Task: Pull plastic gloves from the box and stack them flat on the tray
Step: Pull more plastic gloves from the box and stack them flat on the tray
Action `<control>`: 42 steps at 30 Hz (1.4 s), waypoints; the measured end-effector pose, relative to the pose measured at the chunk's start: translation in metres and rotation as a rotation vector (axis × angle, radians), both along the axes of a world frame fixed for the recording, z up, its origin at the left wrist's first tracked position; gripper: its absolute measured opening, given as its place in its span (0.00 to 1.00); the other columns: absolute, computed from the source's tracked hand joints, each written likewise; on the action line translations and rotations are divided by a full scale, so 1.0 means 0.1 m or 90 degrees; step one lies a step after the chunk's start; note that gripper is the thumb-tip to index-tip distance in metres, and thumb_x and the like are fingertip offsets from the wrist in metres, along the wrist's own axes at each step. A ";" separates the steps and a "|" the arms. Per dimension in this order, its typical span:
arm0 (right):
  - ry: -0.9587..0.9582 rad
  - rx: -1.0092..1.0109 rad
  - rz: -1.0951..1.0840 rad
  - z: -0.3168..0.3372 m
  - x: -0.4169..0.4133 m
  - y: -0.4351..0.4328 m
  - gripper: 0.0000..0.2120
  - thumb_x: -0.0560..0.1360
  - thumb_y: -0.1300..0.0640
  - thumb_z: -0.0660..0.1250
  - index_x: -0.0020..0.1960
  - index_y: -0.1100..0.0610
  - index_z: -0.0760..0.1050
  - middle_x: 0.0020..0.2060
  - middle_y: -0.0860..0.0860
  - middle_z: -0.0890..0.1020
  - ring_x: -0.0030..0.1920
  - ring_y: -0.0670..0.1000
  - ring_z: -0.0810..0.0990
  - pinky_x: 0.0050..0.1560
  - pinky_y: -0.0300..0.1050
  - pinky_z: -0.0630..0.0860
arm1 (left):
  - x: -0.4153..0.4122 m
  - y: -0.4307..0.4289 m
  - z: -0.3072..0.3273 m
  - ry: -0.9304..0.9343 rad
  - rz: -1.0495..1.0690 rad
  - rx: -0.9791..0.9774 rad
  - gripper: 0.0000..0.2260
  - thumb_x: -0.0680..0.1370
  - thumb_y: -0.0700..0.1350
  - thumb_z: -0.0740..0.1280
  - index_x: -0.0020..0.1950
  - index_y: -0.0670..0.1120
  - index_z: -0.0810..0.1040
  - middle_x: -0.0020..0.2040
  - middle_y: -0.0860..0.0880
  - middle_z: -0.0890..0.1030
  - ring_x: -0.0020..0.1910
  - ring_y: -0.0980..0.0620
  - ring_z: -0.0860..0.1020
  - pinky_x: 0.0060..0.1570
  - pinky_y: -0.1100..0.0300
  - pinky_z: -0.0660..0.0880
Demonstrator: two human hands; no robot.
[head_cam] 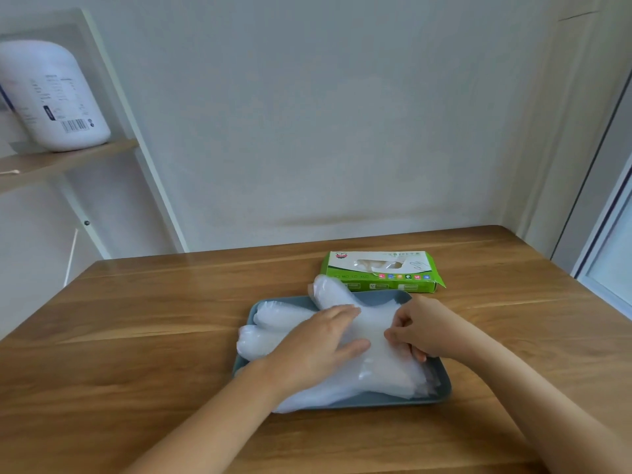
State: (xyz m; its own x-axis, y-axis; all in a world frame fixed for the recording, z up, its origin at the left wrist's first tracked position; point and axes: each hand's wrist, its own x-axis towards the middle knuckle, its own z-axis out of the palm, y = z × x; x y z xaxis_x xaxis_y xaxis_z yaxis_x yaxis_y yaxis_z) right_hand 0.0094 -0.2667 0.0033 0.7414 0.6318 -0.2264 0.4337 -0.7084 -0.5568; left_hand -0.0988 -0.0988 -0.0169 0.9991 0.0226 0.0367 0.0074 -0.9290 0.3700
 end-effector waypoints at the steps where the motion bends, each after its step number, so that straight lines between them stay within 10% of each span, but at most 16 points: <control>1: -0.007 -0.005 -0.003 0.00 0.00 0.01 0.11 0.76 0.55 0.65 0.39 0.60 0.79 0.21 0.48 0.77 0.19 0.43 0.70 0.24 0.31 0.66 | 0.00 0.00 -0.04 0.041 0.000 0.003 0.28 0.82 0.59 0.54 0.79 0.49 0.54 0.79 0.55 0.55 0.77 0.59 0.53 0.73 0.65 0.48; 8: -0.142 -0.002 -0.049 0.02 0.02 0.00 0.15 0.76 0.48 0.66 0.34 0.54 0.73 0.28 0.46 0.77 0.28 0.44 0.73 0.30 0.37 0.67 | -0.02 0.10 -0.20 0.144 -0.029 0.075 0.30 0.81 0.63 0.46 0.79 0.54 0.39 0.79 0.56 0.38 0.76 0.60 0.36 0.75 0.55 0.35; 13: -0.347 0.278 0.063 0.04 -0.11 0.03 0.04 0.74 0.54 0.70 0.47 0.51 0.77 0.43 0.42 0.78 0.43 0.45 0.78 0.41 0.32 0.69 | 0.00 0.11 -0.23 0.137 -0.030 0.085 0.38 0.78 0.68 0.49 0.79 0.50 0.37 0.79 0.54 0.38 0.76 0.60 0.37 0.75 0.55 0.36; 19: -0.158 0.022 0.309 -0.22 -0.21 0.16 0.28 0.81 0.45 0.55 0.78 0.51 0.51 0.76 0.46 0.57 0.74 0.46 0.59 0.71 0.36 0.53 | 0.00 0.09 -0.22 0.136 -0.016 0.110 0.37 0.79 0.65 0.51 0.79 0.47 0.38 0.79 0.51 0.37 0.76 0.59 0.35 0.75 0.56 0.36; 22: -0.178 -0.070 0.348 -0.26 -0.15 0.10 0.32 0.80 0.40 0.49 0.78 0.49 0.42 0.77 0.45 0.45 0.76 0.43 0.43 0.69 0.33 0.38 | -0.01 0.09 -0.22 0.150 -0.003 0.120 0.39 0.78 0.67 0.50 0.78 0.47 0.36 0.78 0.51 0.35 0.76 0.59 0.34 0.75 0.57 0.35; 28: -0.186 -0.208 0.368 -0.15 -0.08 -0.02 0.42 0.75 0.33 0.55 0.77 0.46 0.35 0.75 0.41 0.37 0.76 0.44 0.39 0.72 0.41 0.40 | -0.18 0.28 -0.14 0.187 0.019 0.088 0.42 0.74 0.71 0.55 0.78 0.55 0.35 0.78 0.54 0.34 0.76 0.58 0.34 0.75 0.51 0.34; 35: -0.141 -0.309 0.357 0.13 0.11 -0.10 0.47 0.70 0.36 0.68 0.77 0.42 0.41 0.76 0.37 0.47 0.76 0.47 0.51 0.74 0.46 0.51 | -0.40 0.50 0.14 0.322 0.115 0.171 0.48 0.72 0.72 0.59 0.79 0.51 0.36 0.78 0.46 0.35 0.78 0.50 0.38 0.74 0.55 0.40; 42: -0.178 -0.017 0.202 0.41 0.67 0.17 0.09 0.76 0.53 0.67 0.56 0.46 0.79 0.50 0.40 0.81 0.50 0.42 0.79 0.47 0.33 0.70 | -0.21 0.56 0.49 0.326 0.128 0.124 0.38 0.75 0.66 0.62 0.78 0.49 0.56 0.77 0.49 0.62 0.73 0.50 0.65 0.67 0.60 0.63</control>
State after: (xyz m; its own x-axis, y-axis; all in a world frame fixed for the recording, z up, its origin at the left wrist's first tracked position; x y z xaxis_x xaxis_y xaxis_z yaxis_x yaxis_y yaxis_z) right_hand 0.0763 -0.2499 0.0444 0.5457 0.8356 -0.0632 0.7646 -0.5274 -0.3704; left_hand -0.1197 -0.0429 0.0320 0.8673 0.2554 -0.4273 0.3242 -0.9412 0.0953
